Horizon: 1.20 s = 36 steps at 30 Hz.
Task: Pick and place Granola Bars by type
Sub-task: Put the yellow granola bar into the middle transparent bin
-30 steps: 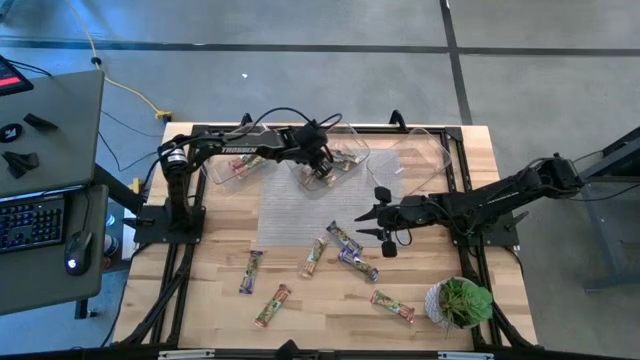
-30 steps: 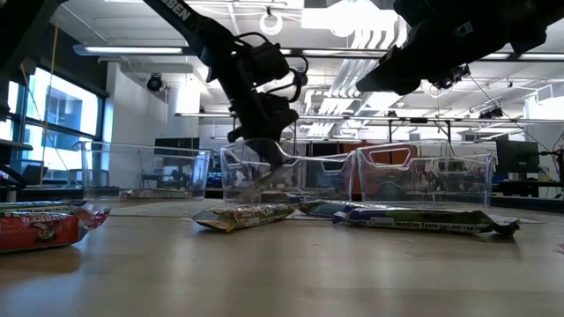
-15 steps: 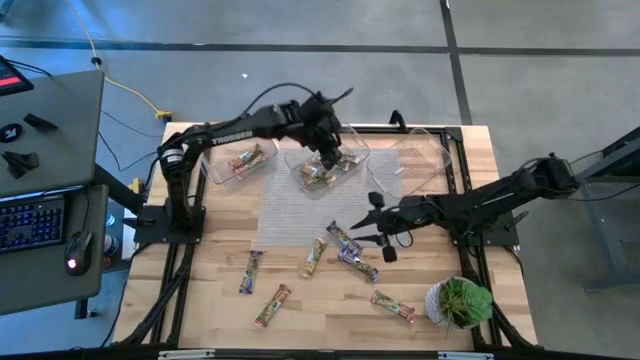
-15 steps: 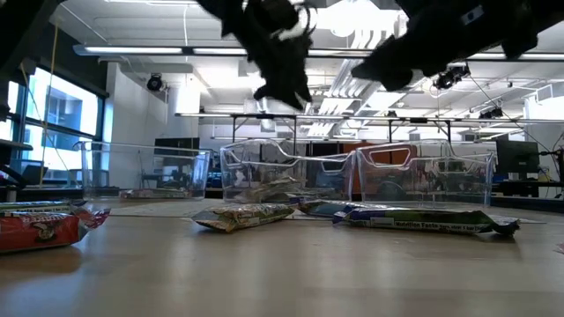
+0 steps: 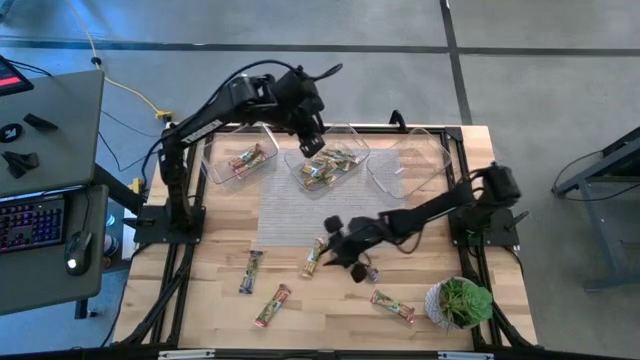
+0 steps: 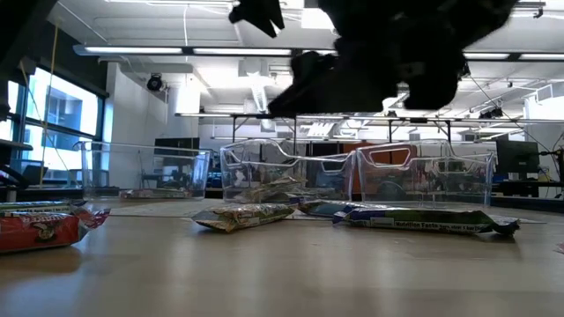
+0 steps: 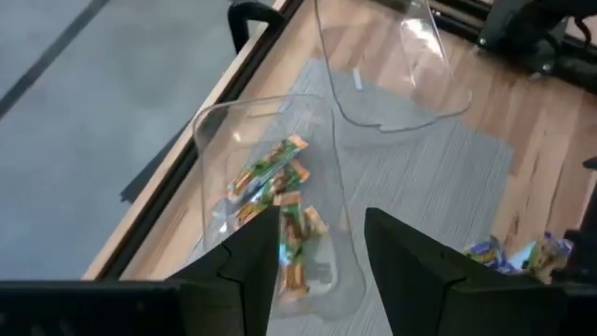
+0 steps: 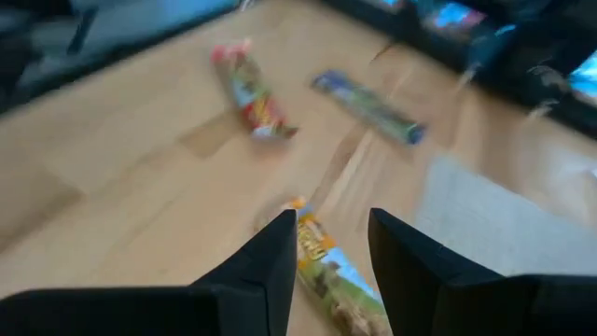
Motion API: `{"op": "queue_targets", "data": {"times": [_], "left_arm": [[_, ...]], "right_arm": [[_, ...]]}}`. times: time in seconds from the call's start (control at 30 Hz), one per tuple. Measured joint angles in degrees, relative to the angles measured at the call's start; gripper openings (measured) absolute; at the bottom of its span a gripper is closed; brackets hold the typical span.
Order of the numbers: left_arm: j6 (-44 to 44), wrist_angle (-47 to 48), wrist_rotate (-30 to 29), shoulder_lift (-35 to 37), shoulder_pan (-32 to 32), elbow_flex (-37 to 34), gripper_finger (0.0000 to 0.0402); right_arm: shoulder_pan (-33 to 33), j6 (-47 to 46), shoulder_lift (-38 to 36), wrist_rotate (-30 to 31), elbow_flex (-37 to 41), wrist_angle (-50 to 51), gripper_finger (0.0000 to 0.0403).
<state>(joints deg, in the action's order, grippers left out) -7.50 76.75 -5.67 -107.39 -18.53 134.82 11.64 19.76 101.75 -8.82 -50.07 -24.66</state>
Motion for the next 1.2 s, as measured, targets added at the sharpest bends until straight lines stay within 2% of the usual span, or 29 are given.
{"op": "queue_targets", "data": {"times": [0.2,0.47,0.87,1.03,1.2], "left_arm": [[-1.61,5.55,-1.7,0.76,2.99,-0.48,0.0154],[-4.68,8.54,-4.99,0.81,6.39,-0.48,0.0154],[-5.68,12.88,-6.03,3.12,8.99,-0.55,0.0154],[-8.3,13.35,-7.28,6.21,14.09,-0.54,0.0154],[-10.27,13.35,-14.37,8.71,21.36,-0.48,0.0154]], "right_arm": [[-0.01,5.86,5.92,-11.22,-10.09,9.55,0.0119],[-1.32,10.57,11.47,-12.2,-15.6,17.11,0.0124],[-5.33,12.44,13.66,-11.31,-15.81,16.72,0.0143],[-6.42,12.5,13.77,-12.15,-15.81,16.84,0.0151],[-6.54,12.47,13.77,-13.92,-15.8,16.94,0.0158]]}}
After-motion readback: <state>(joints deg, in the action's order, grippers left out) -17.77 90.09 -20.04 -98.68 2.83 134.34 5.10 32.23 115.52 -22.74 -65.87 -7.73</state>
